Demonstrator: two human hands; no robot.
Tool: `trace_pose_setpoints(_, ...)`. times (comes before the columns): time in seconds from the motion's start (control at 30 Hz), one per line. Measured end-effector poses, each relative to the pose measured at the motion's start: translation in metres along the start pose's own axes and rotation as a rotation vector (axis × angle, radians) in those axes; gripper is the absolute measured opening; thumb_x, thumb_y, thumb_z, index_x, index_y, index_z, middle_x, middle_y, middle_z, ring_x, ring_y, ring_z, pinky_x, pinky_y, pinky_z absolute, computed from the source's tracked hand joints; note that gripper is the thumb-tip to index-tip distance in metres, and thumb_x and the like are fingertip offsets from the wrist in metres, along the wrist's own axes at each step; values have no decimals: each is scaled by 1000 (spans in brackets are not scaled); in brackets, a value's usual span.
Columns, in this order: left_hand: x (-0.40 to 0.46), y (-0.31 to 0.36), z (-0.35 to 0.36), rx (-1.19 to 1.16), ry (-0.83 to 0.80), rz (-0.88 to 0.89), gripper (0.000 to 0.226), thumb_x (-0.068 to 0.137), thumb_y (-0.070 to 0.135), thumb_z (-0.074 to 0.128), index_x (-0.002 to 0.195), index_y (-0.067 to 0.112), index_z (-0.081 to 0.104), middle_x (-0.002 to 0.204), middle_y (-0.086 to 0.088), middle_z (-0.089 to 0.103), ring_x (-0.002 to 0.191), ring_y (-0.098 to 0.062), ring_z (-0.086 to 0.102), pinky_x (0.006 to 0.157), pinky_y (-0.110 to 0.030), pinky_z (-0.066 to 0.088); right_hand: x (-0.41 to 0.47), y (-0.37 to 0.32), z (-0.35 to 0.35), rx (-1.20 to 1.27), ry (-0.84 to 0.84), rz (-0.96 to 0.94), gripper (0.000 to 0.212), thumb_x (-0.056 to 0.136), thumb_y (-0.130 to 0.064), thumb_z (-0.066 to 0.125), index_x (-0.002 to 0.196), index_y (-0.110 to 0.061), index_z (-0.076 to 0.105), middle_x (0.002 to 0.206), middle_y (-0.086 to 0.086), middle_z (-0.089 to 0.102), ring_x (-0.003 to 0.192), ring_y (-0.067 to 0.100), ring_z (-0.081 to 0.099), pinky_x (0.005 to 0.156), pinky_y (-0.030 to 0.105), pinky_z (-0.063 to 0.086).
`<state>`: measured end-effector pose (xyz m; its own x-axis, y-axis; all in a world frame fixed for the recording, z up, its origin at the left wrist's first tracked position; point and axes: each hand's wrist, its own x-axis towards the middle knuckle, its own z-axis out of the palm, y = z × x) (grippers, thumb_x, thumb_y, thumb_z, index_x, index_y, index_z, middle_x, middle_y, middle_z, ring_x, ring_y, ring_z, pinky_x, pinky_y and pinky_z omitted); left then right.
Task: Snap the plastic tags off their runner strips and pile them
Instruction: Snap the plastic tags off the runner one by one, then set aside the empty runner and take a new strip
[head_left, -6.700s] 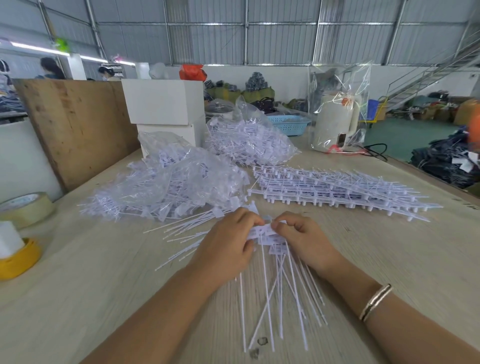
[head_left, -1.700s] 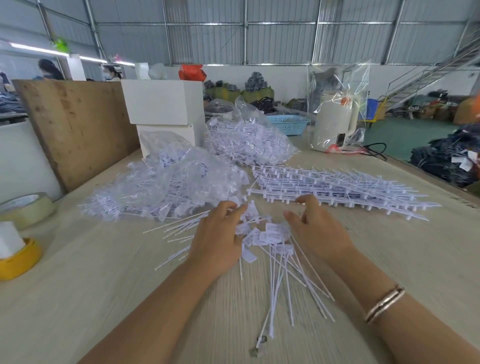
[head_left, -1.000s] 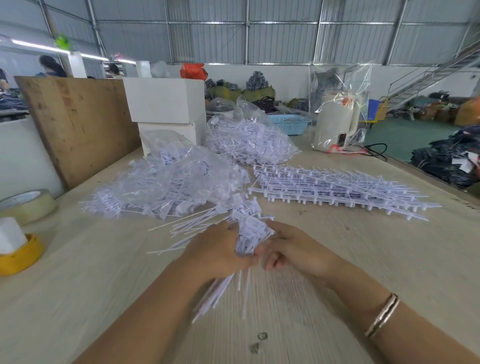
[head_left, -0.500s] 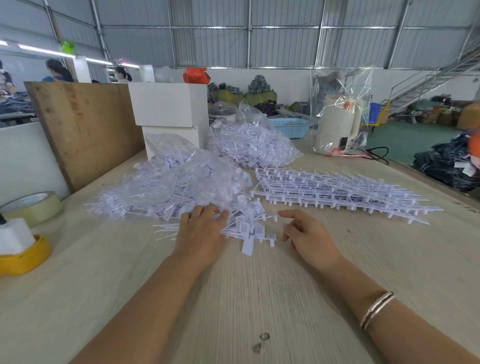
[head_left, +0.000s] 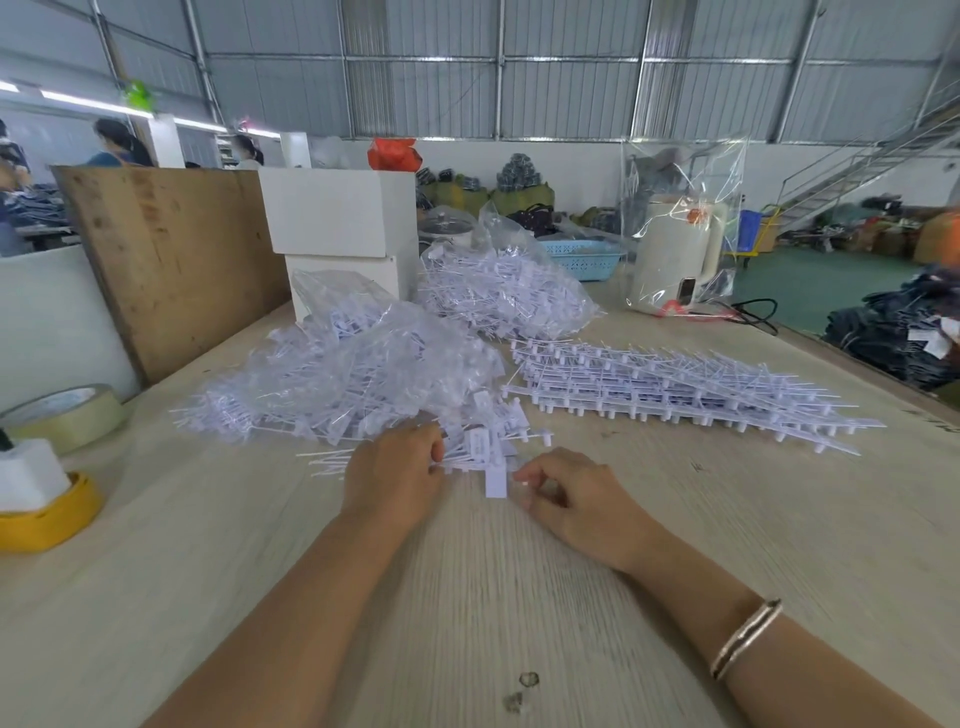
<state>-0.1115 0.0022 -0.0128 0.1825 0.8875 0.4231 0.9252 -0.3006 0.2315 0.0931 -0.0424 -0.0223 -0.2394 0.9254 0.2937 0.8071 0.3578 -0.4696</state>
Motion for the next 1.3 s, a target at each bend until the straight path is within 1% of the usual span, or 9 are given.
trace_pose_setpoints(0.13, -3, 5, 4, 72, -30, 80, 25, 82, 22, 58, 106, 30, 54, 111, 9, 53, 111, -15, 47, 84, -31, 36, -5, -5, 5, 64, -1, -114, 11, 89, -31, 60, 91, -22, 66, 67, -22, 51, 61, -6, 49, 75, 26, 34)
trace_pose_setpoints(0.27, -8, 14, 0, -28, 12, 215, 16, 78, 25, 57, 94, 28, 56, 96, 10, 54, 98, -14, 51, 79, -28, 36, 0, -8, 15, -29, -38, -117, 27, 91, -40, 55, 114, -28, 57, 92, -19, 45, 93, 3, 40, 89, 30, 29)
trace_pose_setpoints(0.33, -11, 21, -1, -101, -56, 254, 5, 79, 27, 55, 84, 29, 55, 87, 12, 55, 87, -12, 55, 70, -27, 40, 4, -7, 16, -60, -38, -60, 36, 92, -42, 51, 125, -29, 50, 98, -19, 38, 99, 5, 34, 90, 30, 25)
trace_pose_setpoints(0.4, -12, 23, 3, -93, -137, 264, 8, 82, 27, 51, 88, 28, 56, 90, 12, 56, 90, -12, 54, 69, -28, 40, 4, -6, 17, -87, -42, -52, 38, 94, -39, 48, 130, -29, 47, 101, -17, 39, 101, 6, 33, 87, 28, 23)
trace_pose_setpoints(0.53, -7, 18, 10, -3, -145, 253, 27, 92, 31, 43, 112, 22, 57, 109, 5, 53, 104, -16, 48, 85, -33, 42, 5, -4, 15, -77, 16, -46, 33, 94, -30, 48, 126, -27, 53, 116, -10, 50, 113, 10, 42, 86, 26, 23)
trace_pose_setpoints(0.67, -6, 16, 11, -28, -108, 237, 19, 90, 32, 45, 99, 23, 60, 101, 9, 56, 98, -14, 52, 78, -30, 43, 20, 14, -7, -142, 219, 63, 30, 90, -14, 48, 117, -22, 61, 119, -2, 56, 115, 17, 49, 99, 31, 32)
trace_pose_setpoints(0.87, -9, 25, 9, -65, -64, 267, 18, 89, 34, 46, 89, 24, 62, 85, 10, 61, 80, -11, 56, 64, -26, 39, 55, 56, -36, -586, 52, 305, 51, 96, -23, 40, 145, -17, 29, 146, 5, 35, 134, 26, 32, 109, 39, 25)
trace_pose_setpoints(1.07, -11, 32, 4, -119, -117, 235, 11, 84, 34, 51, 75, 29, 50, 62, 14, 53, 63, -6, 50, 54, -21, 31, 71, 72, -34, -770, 55, 310, 40, 94, -14, 40, 134, -19, 44, 132, 6, 47, 123, 26, 44, 102, 38, 32)
trace_pose_setpoints(1.3, -12, 32, 6, -191, -124, 247, 13, 87, 29, 50, 87, 24, 62, 86, 11, 57, 81, -8, 51, 71, -28, 45, 75, 76, -52, -634, 261, 217, 36, 97, -14, 40, 133, -18, 46, 125, 8, 47, 113, 28, 51, 97, 40, 36)
